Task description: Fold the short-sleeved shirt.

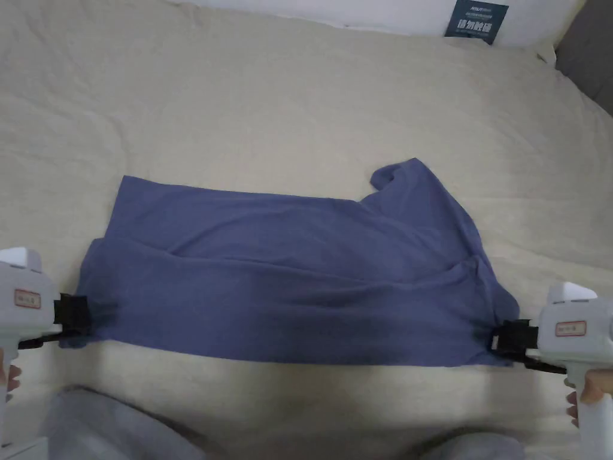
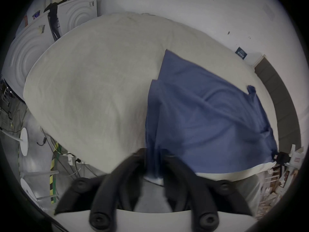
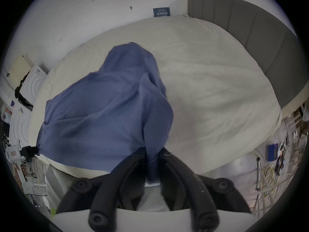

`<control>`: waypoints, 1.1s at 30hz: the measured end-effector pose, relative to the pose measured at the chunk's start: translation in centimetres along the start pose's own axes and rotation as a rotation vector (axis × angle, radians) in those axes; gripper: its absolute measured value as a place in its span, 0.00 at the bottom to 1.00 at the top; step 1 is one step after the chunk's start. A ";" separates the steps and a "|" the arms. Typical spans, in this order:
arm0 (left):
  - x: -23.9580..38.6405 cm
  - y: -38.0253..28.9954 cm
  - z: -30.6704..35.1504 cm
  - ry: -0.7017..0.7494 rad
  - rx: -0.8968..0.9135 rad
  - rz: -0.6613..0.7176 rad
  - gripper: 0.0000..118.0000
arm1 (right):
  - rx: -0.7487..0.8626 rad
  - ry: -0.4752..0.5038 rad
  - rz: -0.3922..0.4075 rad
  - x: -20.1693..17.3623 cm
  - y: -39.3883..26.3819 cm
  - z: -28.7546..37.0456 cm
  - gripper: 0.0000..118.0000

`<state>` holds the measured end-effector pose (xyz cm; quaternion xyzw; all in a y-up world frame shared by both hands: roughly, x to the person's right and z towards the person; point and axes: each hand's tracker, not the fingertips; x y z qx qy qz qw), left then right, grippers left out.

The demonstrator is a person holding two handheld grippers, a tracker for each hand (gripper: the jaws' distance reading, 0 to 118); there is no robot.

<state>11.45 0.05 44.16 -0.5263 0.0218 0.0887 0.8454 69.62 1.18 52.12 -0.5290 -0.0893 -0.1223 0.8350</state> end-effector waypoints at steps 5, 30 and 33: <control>-0.2 0.9 3.1 0.050 0.188 -0.034 1.00 | 0.153 -0.088 0.063 0.2 0.7 3.5 0.77; 11.5 -0.3 10.4 -0.056 0.890 -0.254 0.13 | 0.931 0.020 0.190 -12.1 0.2 11.0 0.07; 11.3 0.2 10.2 -0.064 0.867 -0.258 0.00 | 0.904 0.015 0.188 -12.6 0.4 10.7 0.01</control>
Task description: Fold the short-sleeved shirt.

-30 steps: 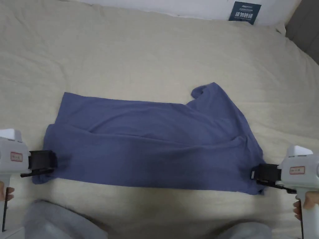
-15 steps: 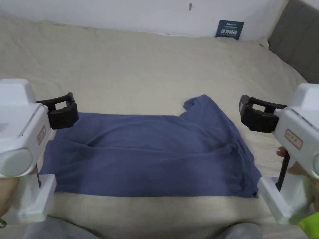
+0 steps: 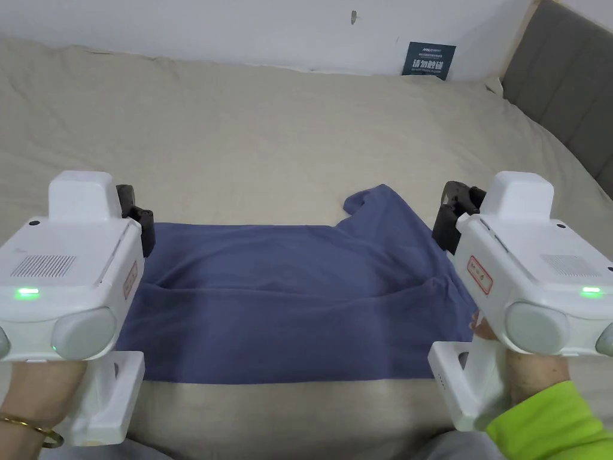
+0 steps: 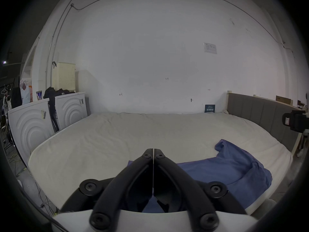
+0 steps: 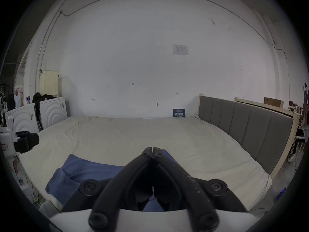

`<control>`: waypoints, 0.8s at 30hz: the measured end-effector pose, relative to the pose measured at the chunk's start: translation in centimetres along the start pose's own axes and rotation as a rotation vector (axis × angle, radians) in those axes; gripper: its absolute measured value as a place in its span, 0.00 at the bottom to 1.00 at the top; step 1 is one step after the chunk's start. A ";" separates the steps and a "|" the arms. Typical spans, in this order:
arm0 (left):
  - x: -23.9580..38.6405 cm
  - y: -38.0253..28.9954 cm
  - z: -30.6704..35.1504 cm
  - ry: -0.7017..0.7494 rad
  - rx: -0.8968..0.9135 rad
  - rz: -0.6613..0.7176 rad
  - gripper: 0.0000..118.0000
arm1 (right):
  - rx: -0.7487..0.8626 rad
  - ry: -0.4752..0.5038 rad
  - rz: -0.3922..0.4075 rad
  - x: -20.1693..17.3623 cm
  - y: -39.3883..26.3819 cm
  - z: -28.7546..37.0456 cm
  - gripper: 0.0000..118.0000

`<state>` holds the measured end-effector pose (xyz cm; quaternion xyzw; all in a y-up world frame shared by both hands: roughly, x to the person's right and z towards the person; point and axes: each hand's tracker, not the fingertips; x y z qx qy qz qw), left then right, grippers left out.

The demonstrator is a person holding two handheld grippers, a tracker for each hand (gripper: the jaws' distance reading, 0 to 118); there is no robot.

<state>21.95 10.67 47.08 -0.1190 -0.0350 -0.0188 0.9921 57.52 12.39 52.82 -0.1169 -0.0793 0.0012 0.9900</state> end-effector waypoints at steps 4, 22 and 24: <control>-0.8 0.6 -1.6 -0.016 -0.059 0.005 0.00 | -0.040 0.011 -0.004 -0.4 0.1 -0.5 0.01; -9.2 0.6 -26.2 0.069 -0.710 0.158 1.00 | -0.170 0.054 -0.044 0.8 0.1 -9.2 0.01; -9.4 -0.8 -28.8 0.089 -0.756 0.151 1.00 | -0.192 0.054 -0.038 0.6 0.1 -10.3 0.01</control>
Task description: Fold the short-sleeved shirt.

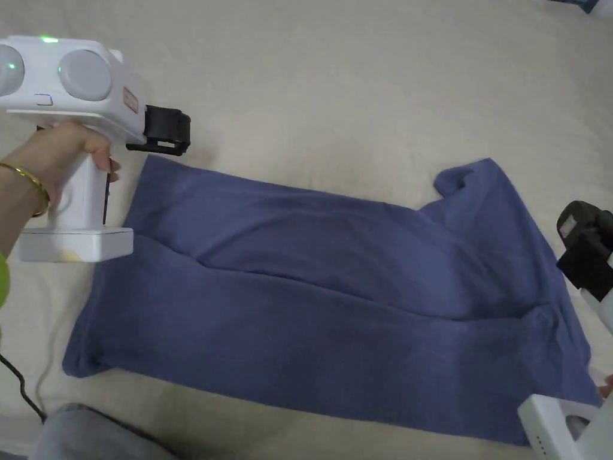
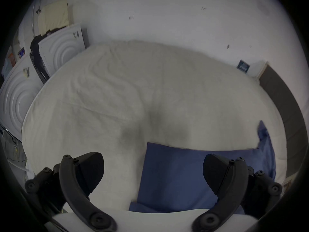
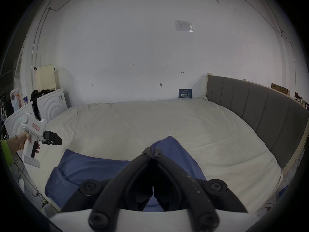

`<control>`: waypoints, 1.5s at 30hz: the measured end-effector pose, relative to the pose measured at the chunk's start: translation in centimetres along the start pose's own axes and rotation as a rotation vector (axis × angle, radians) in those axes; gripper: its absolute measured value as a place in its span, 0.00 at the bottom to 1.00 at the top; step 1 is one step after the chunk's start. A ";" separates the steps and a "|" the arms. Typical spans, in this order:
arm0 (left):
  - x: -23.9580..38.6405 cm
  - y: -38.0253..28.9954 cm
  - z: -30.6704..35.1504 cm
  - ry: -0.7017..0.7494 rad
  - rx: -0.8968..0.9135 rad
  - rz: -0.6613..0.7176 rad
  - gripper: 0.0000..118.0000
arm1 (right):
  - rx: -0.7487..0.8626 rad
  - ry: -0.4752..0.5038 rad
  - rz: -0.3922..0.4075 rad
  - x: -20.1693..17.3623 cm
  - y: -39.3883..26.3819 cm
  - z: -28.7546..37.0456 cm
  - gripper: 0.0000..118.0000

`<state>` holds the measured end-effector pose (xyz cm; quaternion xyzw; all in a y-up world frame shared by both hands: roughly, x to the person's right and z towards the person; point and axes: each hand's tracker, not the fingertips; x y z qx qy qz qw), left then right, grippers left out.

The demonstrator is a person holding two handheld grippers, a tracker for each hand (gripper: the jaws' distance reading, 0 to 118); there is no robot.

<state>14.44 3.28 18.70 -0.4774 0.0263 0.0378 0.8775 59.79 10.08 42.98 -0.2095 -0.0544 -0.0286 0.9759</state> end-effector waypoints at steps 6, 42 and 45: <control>0.8 0.8 -6.3 0.034 -0.086 -0.024 0.80 | -0.059 -0.018 0.005 0.4 -1.0 -3.0 0.01; -0.5 0.1 0.3 -0.090 0.074 0.026 0.02 | -0.738 -0.204 -0.010 11.8 -1.9 -28.6 0.59; -0.2 0.1 0.0 -0.081 0.068 0.024 0.02 | -0.737 -0.146 0.009 11.4 -1.6 -28.6 0.32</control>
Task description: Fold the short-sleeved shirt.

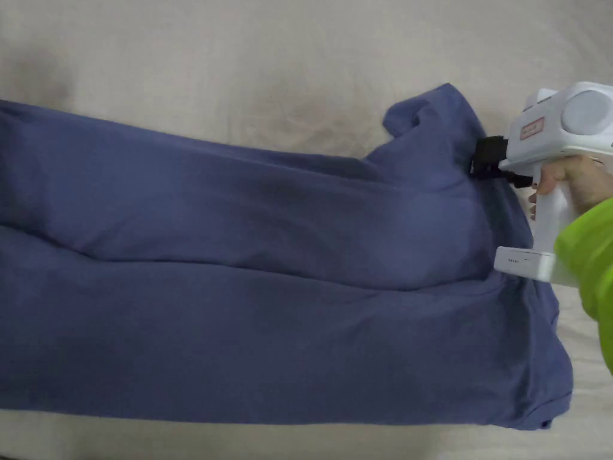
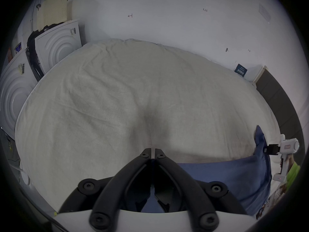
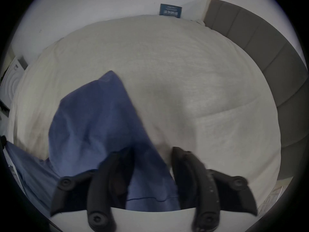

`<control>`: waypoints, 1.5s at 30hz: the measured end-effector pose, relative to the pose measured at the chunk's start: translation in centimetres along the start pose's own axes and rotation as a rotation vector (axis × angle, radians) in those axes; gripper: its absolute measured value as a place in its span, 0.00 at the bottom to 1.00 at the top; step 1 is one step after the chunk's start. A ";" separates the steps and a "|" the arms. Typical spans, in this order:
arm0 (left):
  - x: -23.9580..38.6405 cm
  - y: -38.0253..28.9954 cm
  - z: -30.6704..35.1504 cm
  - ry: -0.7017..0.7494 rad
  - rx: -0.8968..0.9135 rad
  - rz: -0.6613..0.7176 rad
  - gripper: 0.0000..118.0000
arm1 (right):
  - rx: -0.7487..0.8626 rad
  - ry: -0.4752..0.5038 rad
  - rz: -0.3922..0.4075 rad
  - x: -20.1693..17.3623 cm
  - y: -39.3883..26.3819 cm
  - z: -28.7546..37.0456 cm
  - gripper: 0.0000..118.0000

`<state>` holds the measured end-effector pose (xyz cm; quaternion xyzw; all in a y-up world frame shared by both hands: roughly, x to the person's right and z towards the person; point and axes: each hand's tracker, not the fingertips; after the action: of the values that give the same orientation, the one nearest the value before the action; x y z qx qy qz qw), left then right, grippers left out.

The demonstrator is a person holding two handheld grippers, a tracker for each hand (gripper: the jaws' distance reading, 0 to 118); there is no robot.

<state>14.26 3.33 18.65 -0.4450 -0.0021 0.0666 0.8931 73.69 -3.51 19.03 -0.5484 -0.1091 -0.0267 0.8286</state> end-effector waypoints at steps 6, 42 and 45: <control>0.2 0.0 1.7 -0.005 0.006 -0.004 0.02 | 0.064 0.011 -0.034 0.6 -0.4 4.7 0.02; -3.1 -18.4 21.0 0.175 0.443 -0.058 1.00 | 0.548 -0.024 -0.150 5.1 -29.5 28.3 1.00; -0.6 -18.0 22.8 0.185 0.619 -0.144 1.00 | 0.729 0.016 -0.099 2.7 -29.2 31.3 1.00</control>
<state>14.37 10.62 46.75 -0.1553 0.0680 -0.0402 0.9847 66.78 13.77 57.69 -0.2107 -0.1314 -0.0305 0.9682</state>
